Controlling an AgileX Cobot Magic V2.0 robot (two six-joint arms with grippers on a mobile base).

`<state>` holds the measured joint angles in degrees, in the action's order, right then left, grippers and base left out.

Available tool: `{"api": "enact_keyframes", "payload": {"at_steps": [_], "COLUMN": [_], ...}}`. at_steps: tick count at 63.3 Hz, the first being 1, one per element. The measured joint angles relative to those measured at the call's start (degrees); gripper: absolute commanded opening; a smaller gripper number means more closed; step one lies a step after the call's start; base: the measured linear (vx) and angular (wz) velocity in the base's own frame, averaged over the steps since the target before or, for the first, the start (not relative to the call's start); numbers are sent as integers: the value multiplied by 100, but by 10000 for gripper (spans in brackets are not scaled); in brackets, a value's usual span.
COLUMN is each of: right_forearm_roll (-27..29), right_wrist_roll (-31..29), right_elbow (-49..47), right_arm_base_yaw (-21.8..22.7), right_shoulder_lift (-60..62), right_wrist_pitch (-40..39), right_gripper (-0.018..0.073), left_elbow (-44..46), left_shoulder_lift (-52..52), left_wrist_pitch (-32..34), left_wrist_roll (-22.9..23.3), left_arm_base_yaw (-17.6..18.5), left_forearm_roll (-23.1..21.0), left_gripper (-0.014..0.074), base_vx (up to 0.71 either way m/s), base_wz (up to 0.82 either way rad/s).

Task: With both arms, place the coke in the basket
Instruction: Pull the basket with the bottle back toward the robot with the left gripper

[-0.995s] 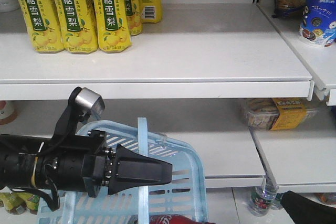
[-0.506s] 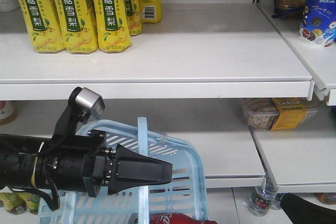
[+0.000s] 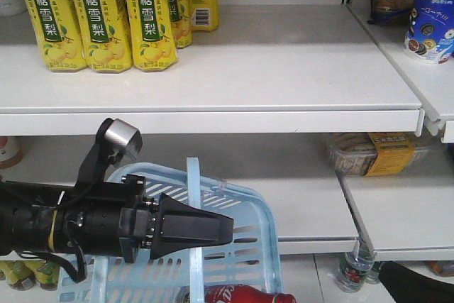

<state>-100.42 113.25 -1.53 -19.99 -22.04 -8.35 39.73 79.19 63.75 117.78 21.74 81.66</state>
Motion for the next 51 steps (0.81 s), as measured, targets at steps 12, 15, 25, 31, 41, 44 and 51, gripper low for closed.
{"api": "enact_keyframes", "payload": {"at_steps": [12, 15, 25, 31, 41, 44, 51], "right_forearm_roll": [0, 0, 0, 0, 0, 0, 5], "right_wrist_roll": [0, 0, 0, 0, 0, 0, 0], "right_elbow": [0, 0, 0, 0, 0, 0, 0], "right_arm_base_yaw": [0, 0, 0, 0, 0, 0, 0], "right_shoulder_lift": [0, 0, 0, 0, 0, 0, 0], "right_wrist_pitch": [0, 0, 19, 24, 24, 24, 24], "right_gripper": [-4, -4, -4, -4, -4, -4, -4], "left_elbow": [0, 0, 0, 0, -338, -531, -1033], "left_shoulder_lift": [5, 5, 5, 5, -223, -387, -941], "left_wrist_pitch": [-728, -917, -1100, -1112, -1284, -1386, -1768], "left_wrist_roll": [-358, -595, -1336, -1587, -1948, -2047, -2199], "left_arm_base_yaw": [0, 0, 0, 0, 2, 7, 20], "left_forearm_roll": [45, 45, -74, -87, -264, -394, -723], "left_gripper": [-6, -6, -6, -6, -6, -6, -6], "base_vx": [0, 0, 0, 0, 0, 0, 0], "base_wz": [0, 0, 0, 0, 0, 0, 0]}}
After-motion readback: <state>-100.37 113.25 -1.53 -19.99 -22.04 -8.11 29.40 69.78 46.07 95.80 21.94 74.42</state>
